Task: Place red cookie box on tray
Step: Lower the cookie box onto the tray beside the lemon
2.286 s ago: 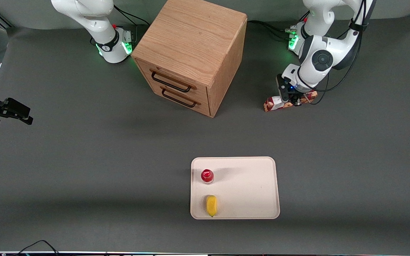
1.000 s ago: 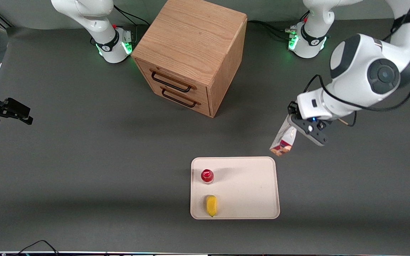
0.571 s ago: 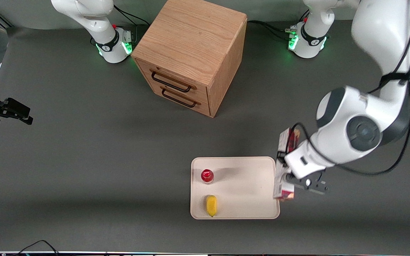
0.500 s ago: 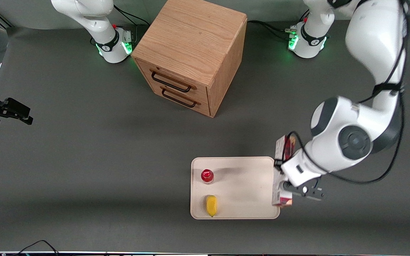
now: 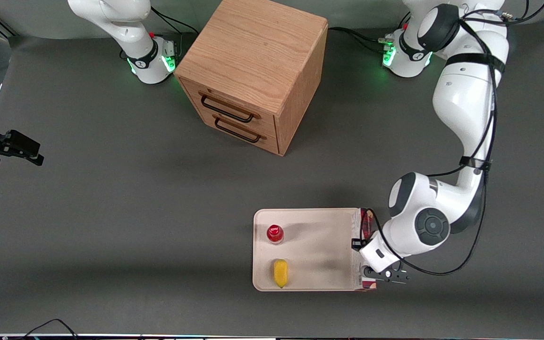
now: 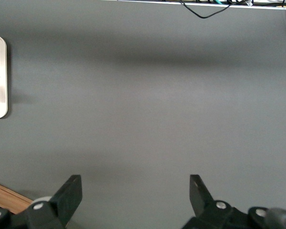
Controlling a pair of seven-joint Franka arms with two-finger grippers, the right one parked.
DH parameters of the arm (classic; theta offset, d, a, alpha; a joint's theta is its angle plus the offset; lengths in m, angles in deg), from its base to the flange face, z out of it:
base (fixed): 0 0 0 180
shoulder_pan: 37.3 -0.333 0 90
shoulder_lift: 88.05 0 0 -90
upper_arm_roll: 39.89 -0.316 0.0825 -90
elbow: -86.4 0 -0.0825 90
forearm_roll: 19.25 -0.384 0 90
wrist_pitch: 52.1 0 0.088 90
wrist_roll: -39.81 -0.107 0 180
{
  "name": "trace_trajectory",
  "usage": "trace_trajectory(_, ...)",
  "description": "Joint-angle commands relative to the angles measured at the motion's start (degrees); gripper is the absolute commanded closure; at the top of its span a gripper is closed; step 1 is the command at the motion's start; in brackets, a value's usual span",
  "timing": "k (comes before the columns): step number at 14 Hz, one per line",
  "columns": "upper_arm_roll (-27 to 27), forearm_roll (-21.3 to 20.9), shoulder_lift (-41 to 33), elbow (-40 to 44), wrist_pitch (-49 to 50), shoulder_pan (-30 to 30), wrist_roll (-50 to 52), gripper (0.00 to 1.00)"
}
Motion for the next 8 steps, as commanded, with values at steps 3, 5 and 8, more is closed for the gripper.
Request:
trace_trajectory(3, -1.8, -0.8, 2.3, 2.6, 0.2, 1.9, 3.2, 1.00)
trace_trajectory(5, -1.8, -1.1, 2.0, 2.5, 0.2, 1.8, 2.8, 0.70)
trace_trajectory(8, -2.2, -1.8, 0.5, 0.2, -3.2, 2.0, 3.0, 0.00)
